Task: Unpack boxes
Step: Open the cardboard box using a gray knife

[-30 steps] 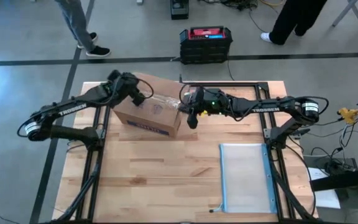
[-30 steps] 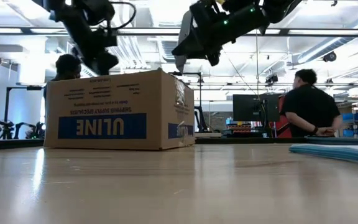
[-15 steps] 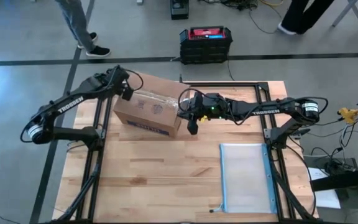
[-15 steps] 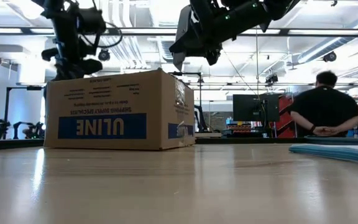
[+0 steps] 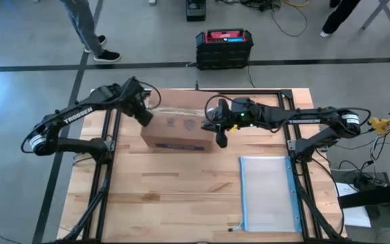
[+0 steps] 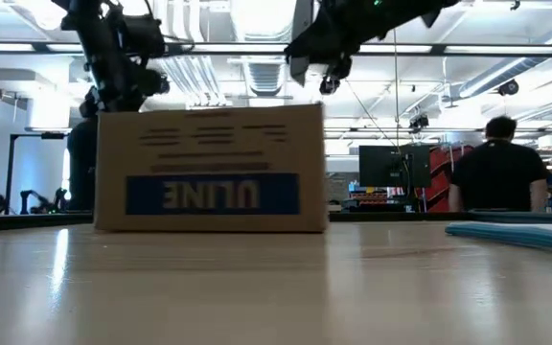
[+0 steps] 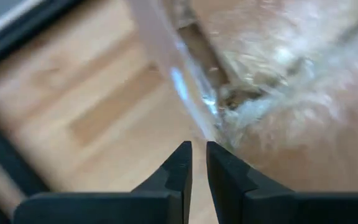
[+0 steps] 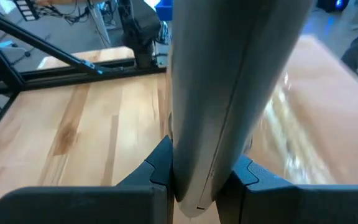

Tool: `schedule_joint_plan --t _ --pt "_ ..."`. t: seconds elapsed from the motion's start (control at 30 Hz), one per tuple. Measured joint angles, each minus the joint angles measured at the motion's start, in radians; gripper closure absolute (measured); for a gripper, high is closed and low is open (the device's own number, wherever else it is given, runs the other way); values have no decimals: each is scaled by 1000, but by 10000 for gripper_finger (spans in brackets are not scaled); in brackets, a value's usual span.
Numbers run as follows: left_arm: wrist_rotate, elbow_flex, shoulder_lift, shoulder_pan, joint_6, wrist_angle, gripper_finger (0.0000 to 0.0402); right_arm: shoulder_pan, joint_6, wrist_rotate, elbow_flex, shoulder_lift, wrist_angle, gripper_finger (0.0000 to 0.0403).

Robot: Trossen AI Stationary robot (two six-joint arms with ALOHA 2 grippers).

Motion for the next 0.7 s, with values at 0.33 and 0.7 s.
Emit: schedule_joint_plan --t 0.33,0.7 --pt "31 -112 -3 -515 -105 396 376 23 24 -16 1 -55 -151 353" --pt "-386 -77 -34 -783 6 547 376 182 226 -150 24 -140 -311 353"
